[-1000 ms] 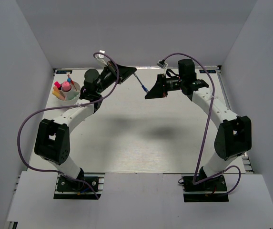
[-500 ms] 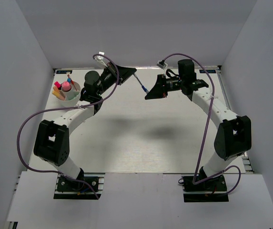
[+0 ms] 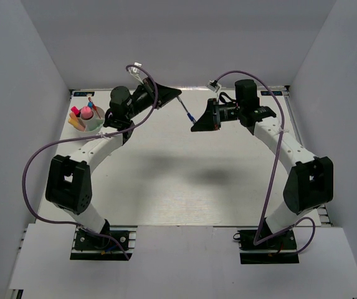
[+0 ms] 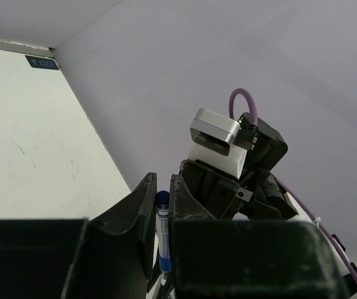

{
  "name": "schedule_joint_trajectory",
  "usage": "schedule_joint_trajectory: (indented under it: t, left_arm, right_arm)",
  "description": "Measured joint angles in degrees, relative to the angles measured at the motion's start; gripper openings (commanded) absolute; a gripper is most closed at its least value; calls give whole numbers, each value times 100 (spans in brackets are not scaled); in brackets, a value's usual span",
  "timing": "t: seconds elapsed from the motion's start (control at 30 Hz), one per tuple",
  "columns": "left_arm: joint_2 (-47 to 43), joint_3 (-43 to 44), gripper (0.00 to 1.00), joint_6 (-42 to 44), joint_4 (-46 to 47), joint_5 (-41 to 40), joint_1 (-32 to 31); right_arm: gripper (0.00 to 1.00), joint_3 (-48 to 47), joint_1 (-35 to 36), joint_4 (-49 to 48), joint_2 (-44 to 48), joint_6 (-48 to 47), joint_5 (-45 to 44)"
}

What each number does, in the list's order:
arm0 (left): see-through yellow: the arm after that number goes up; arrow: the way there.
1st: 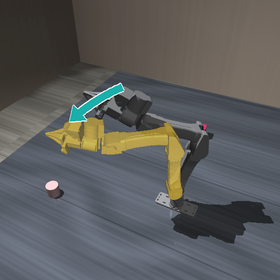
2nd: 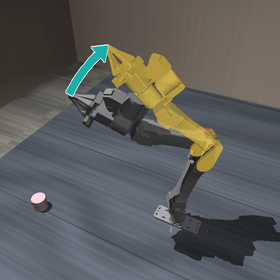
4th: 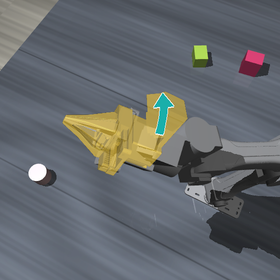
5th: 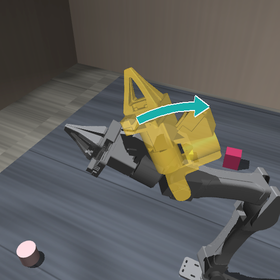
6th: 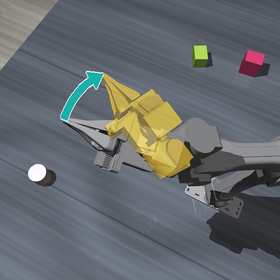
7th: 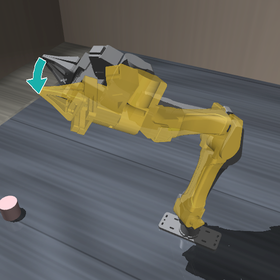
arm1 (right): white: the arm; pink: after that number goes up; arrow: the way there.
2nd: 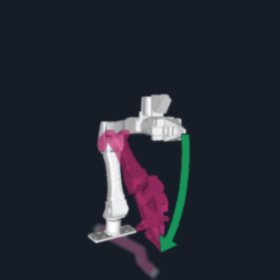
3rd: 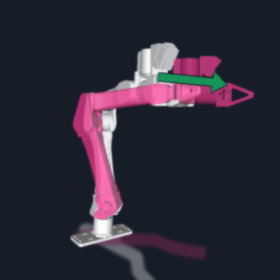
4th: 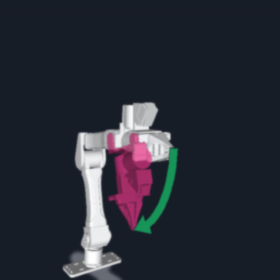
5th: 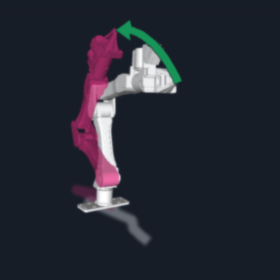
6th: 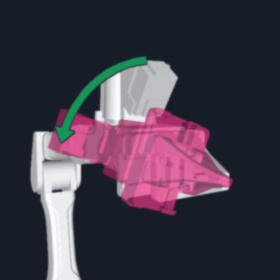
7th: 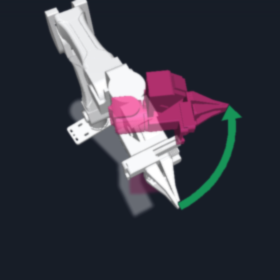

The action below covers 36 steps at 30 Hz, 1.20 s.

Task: Sort the stationery into containers
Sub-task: Pass the stationery from the right arm to the left

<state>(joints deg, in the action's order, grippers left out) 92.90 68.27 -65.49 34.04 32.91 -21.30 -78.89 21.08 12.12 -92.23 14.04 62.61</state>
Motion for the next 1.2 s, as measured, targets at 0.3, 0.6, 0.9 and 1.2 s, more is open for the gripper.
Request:
schedule_joint_trajectory:
  t: [0.3, 0.6, 0.9, 1.2]
  left_arm:
    - [219, 372, 0, 282, -326, 597, 219]
    - [345, 439, 0, 195, -332, 787, 431]
    - [-2, -299, 0, -153, -374, 1047, 354]
    - [-435, -1128, 0, -697, -872, 1388, 356]
  right_arm:
    - [47, 179, 17, -9, 149, -280, -282]
    - [67, 317, 46, 68, 348, -531, -476]
    - [68, 332, 31, 315, 730, -1521, -1093]
    - [70, 691, 31, 55, 1899, -4223, -1718]
